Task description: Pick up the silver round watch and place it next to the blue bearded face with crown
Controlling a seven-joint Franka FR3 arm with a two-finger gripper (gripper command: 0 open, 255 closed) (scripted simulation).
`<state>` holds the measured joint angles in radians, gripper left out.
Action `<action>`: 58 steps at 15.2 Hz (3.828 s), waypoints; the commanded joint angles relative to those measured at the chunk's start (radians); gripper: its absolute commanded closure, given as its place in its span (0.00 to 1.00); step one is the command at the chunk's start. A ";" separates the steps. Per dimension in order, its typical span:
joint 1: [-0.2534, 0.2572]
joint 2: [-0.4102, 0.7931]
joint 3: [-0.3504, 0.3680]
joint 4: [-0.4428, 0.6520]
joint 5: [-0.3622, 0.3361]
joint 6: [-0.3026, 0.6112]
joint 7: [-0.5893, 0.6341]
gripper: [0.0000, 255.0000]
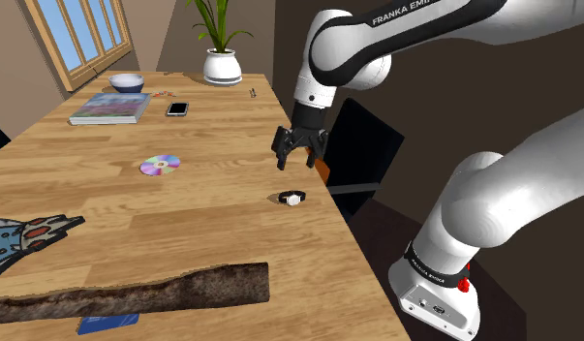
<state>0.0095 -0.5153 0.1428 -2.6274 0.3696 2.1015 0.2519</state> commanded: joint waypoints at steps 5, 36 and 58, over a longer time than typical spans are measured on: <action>0.024 0.135 0.040 -0.026 0.080 0.165 0.041 0.00; 0.029 0.113 0.048 -0.006 0.075 0.130 0.069 1.00; 0.062 0.346 0.182 0.383 0.006 0.042 0.328 1.00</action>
<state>0.0677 -0.2062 0.3102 -2.2884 0.3874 2.1432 0.5515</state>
